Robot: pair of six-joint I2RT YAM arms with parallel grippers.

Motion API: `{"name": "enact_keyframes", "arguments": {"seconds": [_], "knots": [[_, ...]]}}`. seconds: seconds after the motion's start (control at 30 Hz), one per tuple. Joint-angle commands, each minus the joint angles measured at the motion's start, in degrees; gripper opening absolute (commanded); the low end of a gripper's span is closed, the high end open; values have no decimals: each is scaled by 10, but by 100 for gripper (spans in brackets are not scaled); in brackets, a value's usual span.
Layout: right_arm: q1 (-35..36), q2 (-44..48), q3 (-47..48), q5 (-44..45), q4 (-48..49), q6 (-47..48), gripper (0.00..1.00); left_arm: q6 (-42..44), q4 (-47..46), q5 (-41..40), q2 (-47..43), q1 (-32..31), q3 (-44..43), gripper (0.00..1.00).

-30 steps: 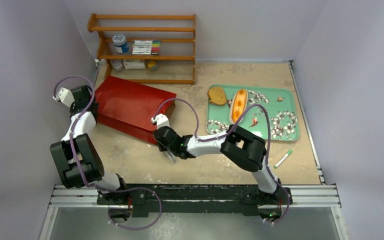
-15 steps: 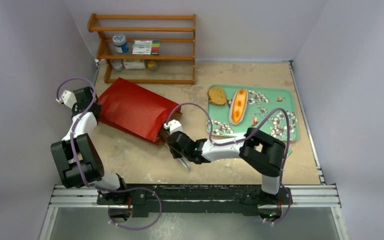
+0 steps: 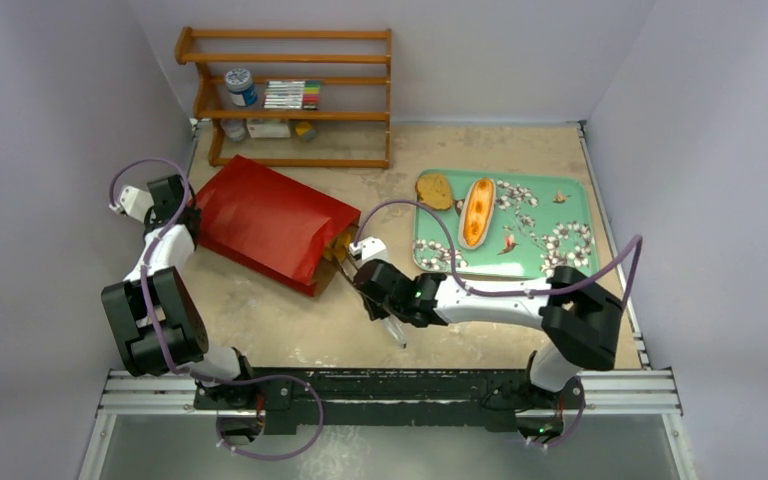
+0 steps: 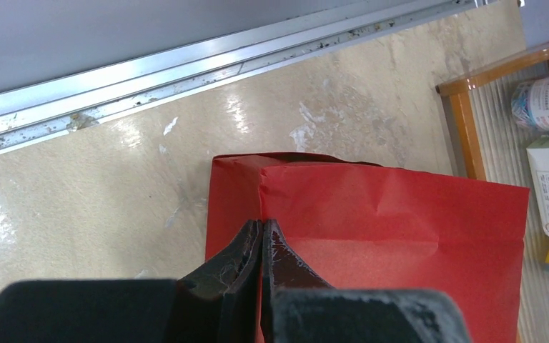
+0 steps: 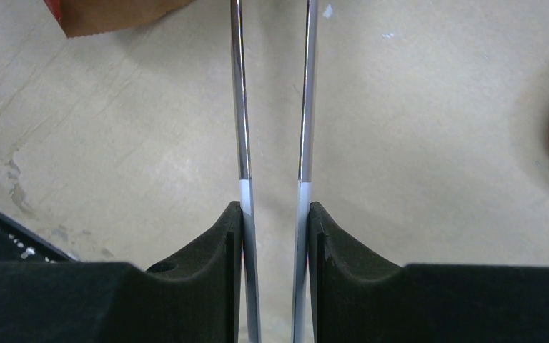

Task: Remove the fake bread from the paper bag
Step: Take out the fake bread from the paper bag.

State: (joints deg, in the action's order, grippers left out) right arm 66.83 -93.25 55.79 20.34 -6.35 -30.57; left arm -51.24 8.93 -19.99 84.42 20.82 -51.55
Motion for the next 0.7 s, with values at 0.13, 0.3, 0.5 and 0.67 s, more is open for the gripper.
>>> {"name": "enact_keyframes", "arguments": {"seconds": [0.13,0.3,0.5,0.67], "knots": [[30,77,1,47,-112,-58,0,-73,-2,-48,-5,0,13,0],[58,110,9,71,-168,-102,0,-97,18,-73,-1,0,16,0],[85,125,41,106,-236,-156,0,-139,45,-94,1,-1,21,0],[95,132,74,134,-287,-190,0,-161,68,-108,1,-3,21,0]]}}
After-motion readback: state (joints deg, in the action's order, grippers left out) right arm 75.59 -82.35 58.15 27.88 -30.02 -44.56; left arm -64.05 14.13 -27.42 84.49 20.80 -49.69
